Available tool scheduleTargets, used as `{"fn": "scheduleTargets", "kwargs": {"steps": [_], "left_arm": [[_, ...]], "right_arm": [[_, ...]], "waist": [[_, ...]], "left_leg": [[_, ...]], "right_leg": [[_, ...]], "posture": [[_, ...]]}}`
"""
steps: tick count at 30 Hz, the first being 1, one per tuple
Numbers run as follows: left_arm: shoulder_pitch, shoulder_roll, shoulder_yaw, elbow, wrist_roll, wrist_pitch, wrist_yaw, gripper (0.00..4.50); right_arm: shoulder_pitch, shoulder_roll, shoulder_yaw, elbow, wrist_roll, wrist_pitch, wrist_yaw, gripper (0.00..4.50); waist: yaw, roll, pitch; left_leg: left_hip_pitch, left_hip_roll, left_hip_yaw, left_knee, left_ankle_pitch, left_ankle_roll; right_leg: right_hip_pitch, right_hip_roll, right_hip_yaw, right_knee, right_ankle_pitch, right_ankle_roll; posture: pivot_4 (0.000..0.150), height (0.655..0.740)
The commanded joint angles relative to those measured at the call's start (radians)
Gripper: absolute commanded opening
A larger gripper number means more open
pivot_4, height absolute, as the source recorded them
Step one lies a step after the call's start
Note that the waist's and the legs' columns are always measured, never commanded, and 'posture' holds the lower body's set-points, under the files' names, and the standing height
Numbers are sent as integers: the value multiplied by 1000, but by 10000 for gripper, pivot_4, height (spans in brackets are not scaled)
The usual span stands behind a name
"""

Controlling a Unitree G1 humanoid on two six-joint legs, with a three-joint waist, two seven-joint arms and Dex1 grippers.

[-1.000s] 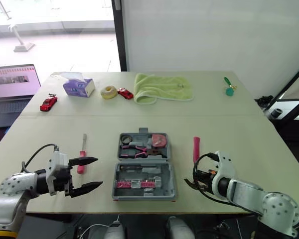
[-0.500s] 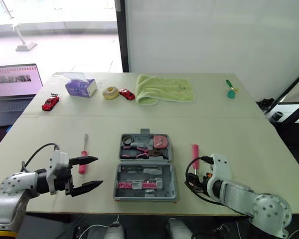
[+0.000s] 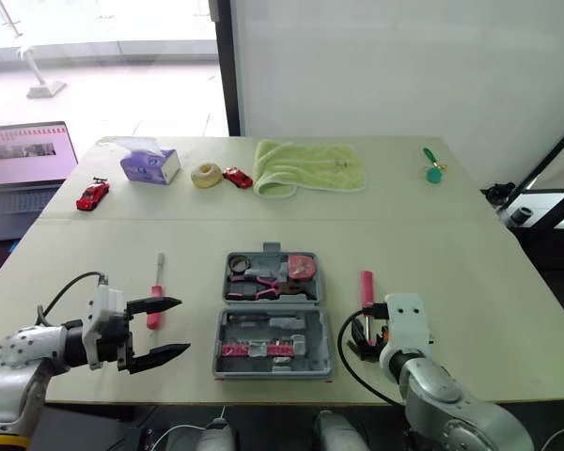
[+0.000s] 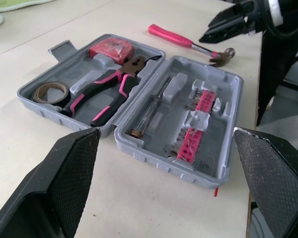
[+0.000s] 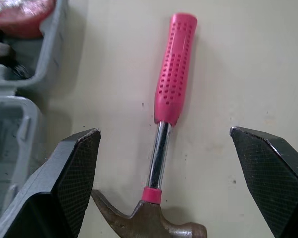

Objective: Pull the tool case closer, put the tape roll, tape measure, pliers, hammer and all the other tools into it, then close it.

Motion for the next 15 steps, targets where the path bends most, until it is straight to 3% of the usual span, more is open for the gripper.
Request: {"fn": "scheduleTargets", "kwargs": {"steps": [1, 7, 8, 10, 15], "left_arm": [[-15, 11, 22, -5, -6, -19, -9, 45000], [-22, 12, 23, 1, -4, -19, -8, 45000], [-21, 13, 24, 9, 0, -27, -13, 45000], [-22, 13, 27, 19, -1, -32, -16, 45000], [-20, 11, 25, 37, 1, -50, -25, 45000]], "right_arm": [[2, 29, 1, 30, -61, -66, 33, 44171], [-1, 52, 16, 164, -166, -138, 83, 44171], [2, 56, 12, 171, -174, -134, 90, 41802], [8, 68, 4, 169, -185, -138, 103, 35417], [-2, 92, -3, 163, -213, -149, 135, 9833]], "waist": [[0, 0, 0], [0, 0, 0], [0, 0, 0], [0, 0, 0], [2, 0, 0]], "left_leg": [[0, 0, 0, 0, 0, 0], [0, 0, 0, 0, 0, 0], [0, 0, 0, 0, 0, 0], [0, 0, 0, 0, 0, 0], [0, 0, 0, 0, 0, 0]], "right_leg": [[0, 0, 0, 0, 0, 0], [0, 0, 0, 0, 0, 0], [0, 0, 0, 0, 0, 0], [0, 0, 0, 0, 0, 0], [0, 0, 0, 0, 0, 0]], "posture": [[1500, 7400], [1500, 7400], [1500, 7400], [1500, 7400], [1500, 7400]]}}
